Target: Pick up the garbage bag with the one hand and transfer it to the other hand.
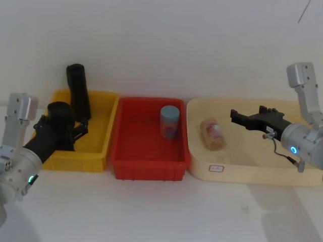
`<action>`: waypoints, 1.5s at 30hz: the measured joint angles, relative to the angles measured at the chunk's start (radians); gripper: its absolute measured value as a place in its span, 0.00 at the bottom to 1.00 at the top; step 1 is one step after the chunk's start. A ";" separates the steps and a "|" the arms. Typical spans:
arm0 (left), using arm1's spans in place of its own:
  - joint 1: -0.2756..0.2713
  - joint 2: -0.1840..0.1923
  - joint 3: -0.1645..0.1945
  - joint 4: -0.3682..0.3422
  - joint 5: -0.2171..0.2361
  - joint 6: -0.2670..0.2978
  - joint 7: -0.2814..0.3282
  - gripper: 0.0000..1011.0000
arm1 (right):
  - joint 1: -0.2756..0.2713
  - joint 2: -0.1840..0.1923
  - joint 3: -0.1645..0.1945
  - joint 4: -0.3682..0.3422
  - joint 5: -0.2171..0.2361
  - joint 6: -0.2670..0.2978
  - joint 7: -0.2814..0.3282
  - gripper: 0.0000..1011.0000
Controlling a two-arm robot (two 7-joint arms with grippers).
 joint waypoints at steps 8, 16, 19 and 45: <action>-0.004 -0.002 0.001 0.007 0.002 -0.002 0.000 0.78 | 0.000 0.000 0.000 0.000 0.000 0.000 0.000 0.99; -0.006 -0.004 0.002 0.012 0.003 -0.003 0.000 0.58 | 0.000 0.000 0.000 0.000 0.000 0.000 0.000 0.99; -0.007 -0.004 0.003 0.013 0.003 -0.004 0.000 0.55 | 0.000 0.000 0.000 0.000 0.000 0.000 0.000 0.99; -0.008 -0.005 0.003 0.016 0.004 -0.005 0.000 0.49 | 0.000 0.000 0.000 0.000 0.000 0.000 0.000 0.99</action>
